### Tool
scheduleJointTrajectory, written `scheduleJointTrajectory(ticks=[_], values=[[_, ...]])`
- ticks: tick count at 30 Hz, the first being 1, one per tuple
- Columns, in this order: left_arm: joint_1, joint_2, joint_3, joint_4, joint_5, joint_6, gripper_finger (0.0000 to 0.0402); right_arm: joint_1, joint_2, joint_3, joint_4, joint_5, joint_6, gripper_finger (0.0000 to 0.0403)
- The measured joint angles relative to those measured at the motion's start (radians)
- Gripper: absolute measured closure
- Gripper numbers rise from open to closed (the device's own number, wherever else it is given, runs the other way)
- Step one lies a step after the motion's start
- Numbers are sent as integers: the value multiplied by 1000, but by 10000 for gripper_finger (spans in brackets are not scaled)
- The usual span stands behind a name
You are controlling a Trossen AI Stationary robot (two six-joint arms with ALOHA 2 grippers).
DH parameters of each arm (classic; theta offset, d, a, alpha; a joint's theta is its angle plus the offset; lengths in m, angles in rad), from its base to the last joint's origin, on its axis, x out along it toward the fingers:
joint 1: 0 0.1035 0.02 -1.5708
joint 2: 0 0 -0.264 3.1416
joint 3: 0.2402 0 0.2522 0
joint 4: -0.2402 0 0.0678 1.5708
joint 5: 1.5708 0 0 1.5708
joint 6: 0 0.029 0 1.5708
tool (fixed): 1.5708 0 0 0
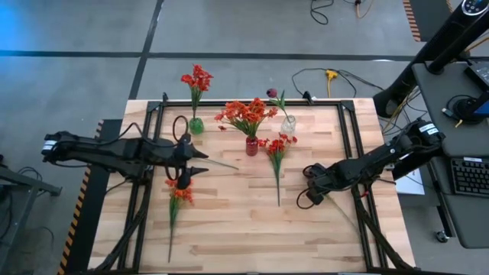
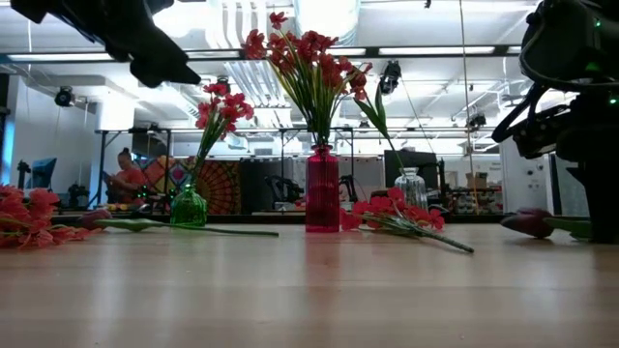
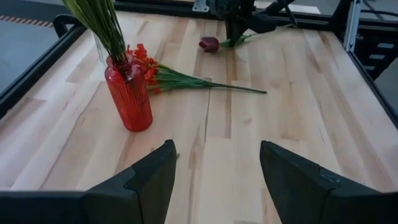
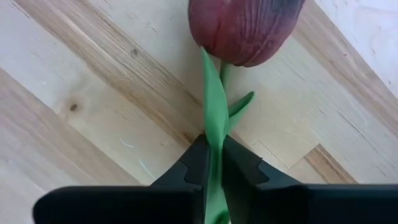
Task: Sort flowers into vase by color
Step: Put the bottom red flower into the transparent vase
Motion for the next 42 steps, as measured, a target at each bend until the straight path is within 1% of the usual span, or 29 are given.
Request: scheduleJointTrajectory(ticks=[5,9,14,19,25,30,34,39,42], values=[[0,13,0,9,0,2,187,0,-2,4,-1,-9,-3,384],[0,0,3,45,0,21,187,0,-2,39,-1,-14,-22,385],[0,-19,10,47,-5,53,187,-16,-3,104,-2,30,-58,385],[0,-22,10,47,-44,55,187,-65,-13,191,-3,21,-155,385],[0,-21,10,45,-45,52,187,-128,-37,295,20,31,-300,385],[0,-19,10,47,-46,52,187,-183,-54,329,151,32,-448,385],[0,-17,10,48,-51,51,187,-222,-55,332,282,30,-577,385],[0,-17,10,48,-51,51,187,-274,-55,331,399,24,-739,385],[0,-15,10,48,-51,51,187,-299,-55,331,509,24,-852,385]])
